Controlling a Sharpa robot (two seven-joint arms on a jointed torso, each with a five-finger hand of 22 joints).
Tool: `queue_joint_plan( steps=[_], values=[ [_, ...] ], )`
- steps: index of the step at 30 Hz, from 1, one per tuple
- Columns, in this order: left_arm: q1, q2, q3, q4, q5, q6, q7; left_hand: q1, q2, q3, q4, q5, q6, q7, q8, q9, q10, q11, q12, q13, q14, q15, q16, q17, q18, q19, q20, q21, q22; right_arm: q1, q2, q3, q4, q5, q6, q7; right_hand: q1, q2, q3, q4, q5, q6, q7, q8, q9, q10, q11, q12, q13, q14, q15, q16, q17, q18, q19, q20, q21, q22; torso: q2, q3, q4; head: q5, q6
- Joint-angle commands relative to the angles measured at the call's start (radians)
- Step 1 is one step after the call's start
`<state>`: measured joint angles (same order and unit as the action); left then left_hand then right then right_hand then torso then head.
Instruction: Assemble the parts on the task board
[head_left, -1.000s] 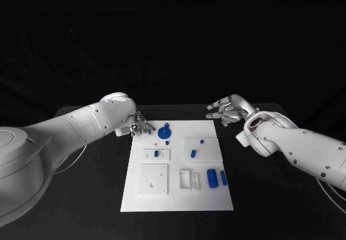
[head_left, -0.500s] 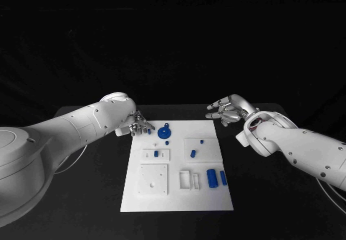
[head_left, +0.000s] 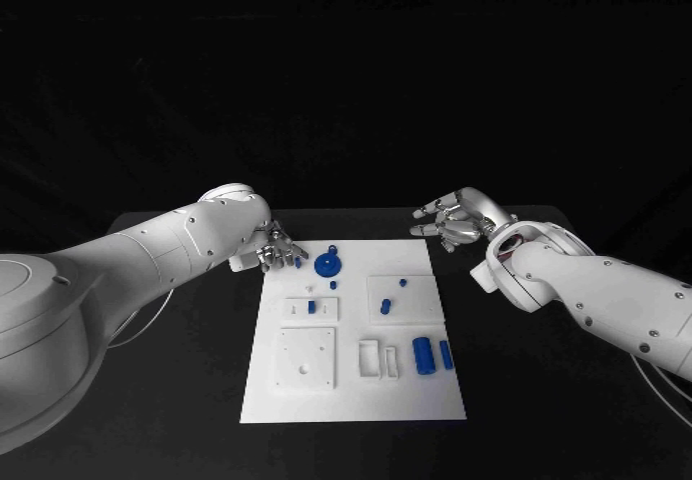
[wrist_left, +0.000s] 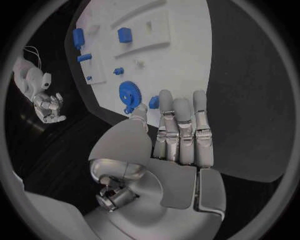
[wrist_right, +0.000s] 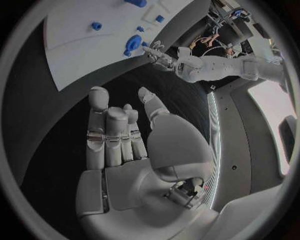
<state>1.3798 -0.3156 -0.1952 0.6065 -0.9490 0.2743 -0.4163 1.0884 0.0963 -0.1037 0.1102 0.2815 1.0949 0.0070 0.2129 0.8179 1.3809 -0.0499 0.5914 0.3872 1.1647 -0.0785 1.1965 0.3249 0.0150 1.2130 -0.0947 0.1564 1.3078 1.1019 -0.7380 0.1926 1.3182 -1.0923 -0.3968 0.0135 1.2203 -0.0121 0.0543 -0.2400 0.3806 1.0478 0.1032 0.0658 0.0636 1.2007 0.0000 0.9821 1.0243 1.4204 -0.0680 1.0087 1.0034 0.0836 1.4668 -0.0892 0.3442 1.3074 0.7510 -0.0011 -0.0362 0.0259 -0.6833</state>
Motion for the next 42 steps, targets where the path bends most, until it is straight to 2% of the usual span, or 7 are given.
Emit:
queue_joint_plan(
  steps=[1,9,12,21,27,38,42],
  values=[
    [0.0,0.004,0.0,-0.001,0.009,0.022,0.015,0.007,0.01,0.002,-0.008,-0.005,-0.003,0.004,0.005,-0.004,-0.004,0.005,-0.005,-0.001,-0.007,0.001,-0.004,-0.001,-0.015,0.001,0.003,-0.006,0.02,0.0,0.001,0.001,0.002,0.0,0.004,0.005,-0.004,0.0,0.007,0.0,0.005,-0.002,0.005,-0.004,-0.001,0.005,-0.001,-0.001,0.002,0.004,-0.001,0.002,0.002,0.015,0.029,0.001,0.005,0.037,0.0,-0.0002,-0.0004,-0.001,-0.002],
    [-0.001,0.005,0.0,-0.003,0.009,0.03,0.017,0.045,0.017,0.015,-0.036,0.002,-0.003,0.002,0.007,-0.01,-0.005,0.003,-0.005,0.0,-0.009,0.001,-0.002,-0.001,-0.015,0.001,0.003,-0.007,0.02,0.0,0.002,0.001,0.001,-0.001,0.004,0.005,-0.004,0.0,0.007,0.0,0.005,-0.001,0.005,-0.004,-0.001,0.005,-0.001,0.0,0.002,0.004,-0.001,0.003,0.002,0.015,0.029,0.001,0.005,0.037,0.0,-0.0006,0.0003,-0.001,-0.003],
    [-0.001,0.005,0.0,-0.004,0.009,0.032,0.018,0.054,0.02,0.019,-0.048,0.02,-0.004,0.001,0.008,-0.014,-0.005,0.003,-0.004,0.0,-0.009,0.0,-0.002,0.0,-0.015,0.001,0.003,-0.007,0.02,0.0,0.002,0.001,0.001,-0.001,0.004,0.005,-0.004,0.0,0.007,0.0,0.005,-0.001,0.005,-0.004,-0.001,0.005,-0.001,0.0,0.002,0.004,-0.001,0.003,0.002,0.015,0.029,0.001,0.005,0.037,0.0,-0.0003,0.0006,-0.003,-0.003],
    [-0.002,0.005,0.0,-0.006,0.022,0.025,0.018,0.076,0.038,0.053,-0.094,0.122,-0.009,-0.002,0.014,-0.017,-0.005,0.002,-0.006,-0.002,-0.011,-0.001,0.0,0.0,-0.015,0.0,0.002,-0.007,0.021,0.0,0.003,0.001,0.0,-0.001,0.004,0.005,-0.004,0.0,0.007,0.0,0.005,-0.001,0.005,-0.004,-0.001,0.005,-0.001,0.0,0.002,0.004,-0.001,0.003,0.002,0.015,0.029,0.001,0.005,0.037,0.0,-0.0004,0.0004,-0.001,-0.005],
    [-0.002,0.004,0.0,-0.006,0.026,0.014,0.016,0.092,0.068,0.125,-0.154,0.178,-0.022,-0.004,0.055,0.042,0.002,0.0,-0.006,-0.002,-0.005,-0.004,0.003,0.001,-0.015,0.002,-0.002,0.002,0.022,0.0,0.004,0.001,-0.001,-0.001,0.005,0.005,-0.004,0.0,0.007,0.0,0.005,-0.001,0.005,-0.004,-0.001,0.005,-0.001,0.0,0.002,0.004,-0.001,0.003,0.002,0.015,0.029,0.001,0.005,0.037,0.0,-0.0007,0.0003,-0.001,-0.006],
    [-0.001,-0.026,0.001,0.035,0.031,-0.03,0.01,0.08,0.063,0.17,-0.2,0.193,-0.022,-0.018,0.125,0.194,0.026,-0.007,-0.004,-0.001,0.009,-0.011,0.009,0.01,-0.015,0.001,-0.008,0.034,0.022,0.0,0.0,0.001,-0.002,-0.001,0.005,0.005,-0.004,0.0,0.007,0.0,0.005,-0.001,0.005,-0.004,-0.001,0.005,-0.001,0.0,0.002,0.004,-0.001,0.003,0.002,0.015,0.029,0.001,0.005,0.037,-0.002,0.0004,0.0039,-0.002,-0.011],
    [0.002,-0.057,0.003,0.084,0.033,-0.056,0.004,0.07,0.059,0.182,-0.213,0.208,-0.009,-0.02,0.112,0.214,0.038,-0.01,-0.009,-0.002,0.018,-0.014,0.009,0.015,-0.015,0.001,-0.011,0.046,0.022,0.0,-0.008,0.001,-0.002,-0.001,0.004,0.004,-0.004,0.0,0.007,0.0,0.005,-0.001,0.005,-0.004,-0.001,0.005,-0.001,0.0,0.002,0.004,-0.001,0.003,0.002,0.015,0.029,0.001,0.005,0.037,-0.003,0.0004,0.0107,-0.006,-0.012]
  ],
)
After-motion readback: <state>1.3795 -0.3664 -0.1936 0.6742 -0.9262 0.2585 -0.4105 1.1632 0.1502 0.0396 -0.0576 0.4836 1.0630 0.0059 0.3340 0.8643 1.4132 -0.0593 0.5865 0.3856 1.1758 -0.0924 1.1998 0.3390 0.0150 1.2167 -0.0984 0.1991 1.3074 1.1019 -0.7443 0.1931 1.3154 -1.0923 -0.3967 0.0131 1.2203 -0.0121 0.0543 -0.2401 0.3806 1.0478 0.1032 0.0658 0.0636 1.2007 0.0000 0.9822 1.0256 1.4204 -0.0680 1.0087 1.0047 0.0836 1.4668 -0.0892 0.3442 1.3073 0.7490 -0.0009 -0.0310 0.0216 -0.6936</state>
